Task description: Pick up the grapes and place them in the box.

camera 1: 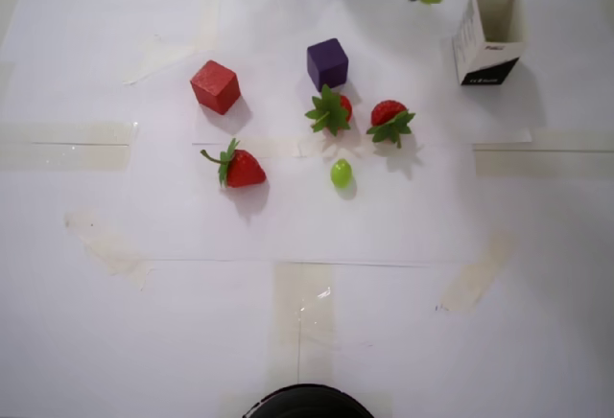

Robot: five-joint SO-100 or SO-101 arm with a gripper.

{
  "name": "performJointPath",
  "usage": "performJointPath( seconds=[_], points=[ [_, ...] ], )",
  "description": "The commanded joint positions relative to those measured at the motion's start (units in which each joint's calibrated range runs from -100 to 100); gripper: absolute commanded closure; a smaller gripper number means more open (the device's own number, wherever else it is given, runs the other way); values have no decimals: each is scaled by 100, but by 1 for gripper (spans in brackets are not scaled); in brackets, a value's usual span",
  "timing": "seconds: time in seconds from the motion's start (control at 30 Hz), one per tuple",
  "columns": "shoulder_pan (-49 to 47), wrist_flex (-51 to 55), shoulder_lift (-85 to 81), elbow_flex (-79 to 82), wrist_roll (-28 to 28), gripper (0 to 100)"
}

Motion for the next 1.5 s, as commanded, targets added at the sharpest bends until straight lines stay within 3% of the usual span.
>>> performJointPath(
  seconds=[0.0,0.47,1.2,1.47],
  points=[
    [-688,-248,-317,44,-254,94],
    [-1673,-1195,-128,744,-630,94],
    [-1423,-1547,-76,1226,-650,92],
    [-1372,-1710,-76,1435,-640,86]
  ],
)
